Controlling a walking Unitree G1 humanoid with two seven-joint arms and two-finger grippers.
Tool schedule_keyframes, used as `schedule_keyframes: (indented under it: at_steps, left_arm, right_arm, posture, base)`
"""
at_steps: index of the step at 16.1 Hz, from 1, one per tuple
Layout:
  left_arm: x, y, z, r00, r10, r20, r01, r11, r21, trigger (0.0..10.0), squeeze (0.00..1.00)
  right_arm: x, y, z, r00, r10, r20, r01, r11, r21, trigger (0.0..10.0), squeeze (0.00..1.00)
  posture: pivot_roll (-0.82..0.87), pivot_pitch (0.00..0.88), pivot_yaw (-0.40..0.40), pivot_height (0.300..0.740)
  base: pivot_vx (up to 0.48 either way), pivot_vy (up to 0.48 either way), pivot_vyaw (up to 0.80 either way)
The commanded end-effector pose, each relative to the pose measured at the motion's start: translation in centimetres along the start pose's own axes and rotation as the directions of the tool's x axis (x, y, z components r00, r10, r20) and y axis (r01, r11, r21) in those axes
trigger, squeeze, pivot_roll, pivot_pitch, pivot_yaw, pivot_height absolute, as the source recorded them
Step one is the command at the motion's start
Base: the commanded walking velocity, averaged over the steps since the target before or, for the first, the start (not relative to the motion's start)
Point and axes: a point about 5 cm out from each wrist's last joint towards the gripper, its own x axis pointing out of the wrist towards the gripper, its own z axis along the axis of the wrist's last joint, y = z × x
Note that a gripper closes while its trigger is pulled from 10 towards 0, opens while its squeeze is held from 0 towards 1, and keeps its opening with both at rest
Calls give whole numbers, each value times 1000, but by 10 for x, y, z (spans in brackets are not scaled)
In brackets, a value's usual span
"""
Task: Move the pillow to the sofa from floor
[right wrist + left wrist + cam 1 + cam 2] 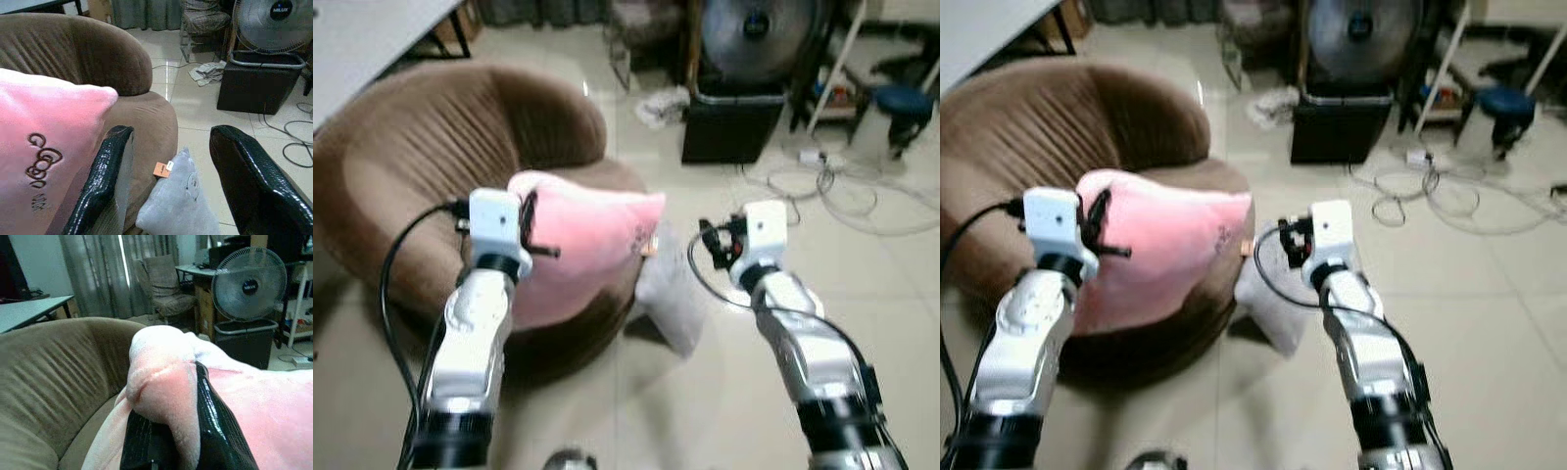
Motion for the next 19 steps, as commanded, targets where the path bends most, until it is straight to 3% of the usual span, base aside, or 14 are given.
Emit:
schedule_keyframes:
  at_steps: [1, 12, 14, 19]
  left_arm:
    - [1, 7, 8, 999, 30, 44, -32, 999, 28, 10000, 0]
    - [1, 6, 2, 999, 36, 25, -37, 999, 30, 10000, 0]
    - [1, 6, 3, 999, 39, 25, -39, 999, 30, 10000, 0]
    - [0, 8, 2, 999, 49, 23, -50, 998, 31, 10000, 0]
  right_arm:
    - [4, 3, -1, 1000, 15, -8, -15, 1000, -16, 10000, 0]
    - [8, 16, 0, 991, 129, -25, -131, 983, -125, 10000, 0]
    - [9, 17, -1, 990, 140, -30, -143, 978, -150, 10000, 0]
    - [9, 18, -3, 987, 152, -43, -156, 979, -134, 10000, 0]
  posture:
    - [152, 0, 4, 740]
    - [150, 0, -23, 740]
    - [152, 0, -26, 740]
    - [156, 0, -32, 740]
  base:
    - [244, 0, 0]
    - [326, 0, 0]
    - [349, 0, 800]
    - [347, 0, 160]
